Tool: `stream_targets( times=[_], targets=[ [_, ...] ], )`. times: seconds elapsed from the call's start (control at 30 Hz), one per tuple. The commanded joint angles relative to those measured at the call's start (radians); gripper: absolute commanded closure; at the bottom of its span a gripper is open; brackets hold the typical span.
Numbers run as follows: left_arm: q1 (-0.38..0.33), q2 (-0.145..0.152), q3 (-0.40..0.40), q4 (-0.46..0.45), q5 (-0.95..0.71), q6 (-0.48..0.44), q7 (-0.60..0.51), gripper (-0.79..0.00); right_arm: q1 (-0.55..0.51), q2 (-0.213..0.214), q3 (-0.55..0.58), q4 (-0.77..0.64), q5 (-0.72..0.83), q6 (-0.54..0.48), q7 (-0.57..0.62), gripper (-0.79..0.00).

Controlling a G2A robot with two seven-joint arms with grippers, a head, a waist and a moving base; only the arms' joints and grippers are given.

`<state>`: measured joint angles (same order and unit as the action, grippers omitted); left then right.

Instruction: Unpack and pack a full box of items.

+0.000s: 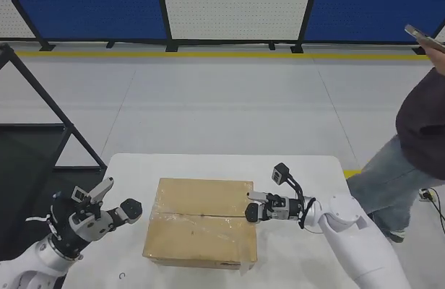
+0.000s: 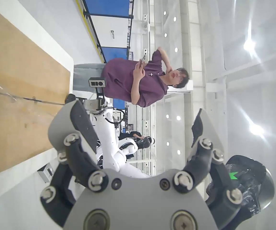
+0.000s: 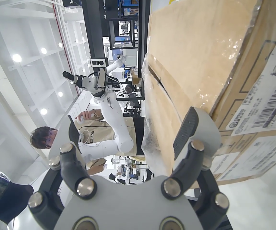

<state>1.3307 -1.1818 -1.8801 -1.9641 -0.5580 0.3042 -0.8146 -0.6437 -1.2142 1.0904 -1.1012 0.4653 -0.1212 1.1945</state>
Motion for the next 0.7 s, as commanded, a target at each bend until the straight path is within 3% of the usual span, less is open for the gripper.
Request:
stream_targets(
  times=[0.0, 0.17, 0.5, 0.67],
  targets=[
    [0.002, 0.001, 0.018, 0.017, 0.006, 0.017, 0.033, -0.785, 0.000, 0.000, -0.001, -0.003, -0.003, 0.002, 0.000, -0.785],
    [-0.024, 0.009, 0.071, 0.061, 0.081, 0.113, 0.091, -0.785, -0.001, 0.000, -0.007, -0.012, -0.008, 0.007, -0.004, -0.785],
    [-0.025, 0.012, 0.084, 0.059, 0.141, 0.096, 0.123, -0.785, 0.002, -0.001, -0.015, -0.013, -0.009, 0.016, -0.011, -0.785],
    [-0.083, 0.012, 0.157, 0.173, 0.187, 0.057, 0.177, -0.785, 0.014, -0.003, -0.024, -0.004, -0.012, 0.014, -0.005, -0.785]
  ],
)
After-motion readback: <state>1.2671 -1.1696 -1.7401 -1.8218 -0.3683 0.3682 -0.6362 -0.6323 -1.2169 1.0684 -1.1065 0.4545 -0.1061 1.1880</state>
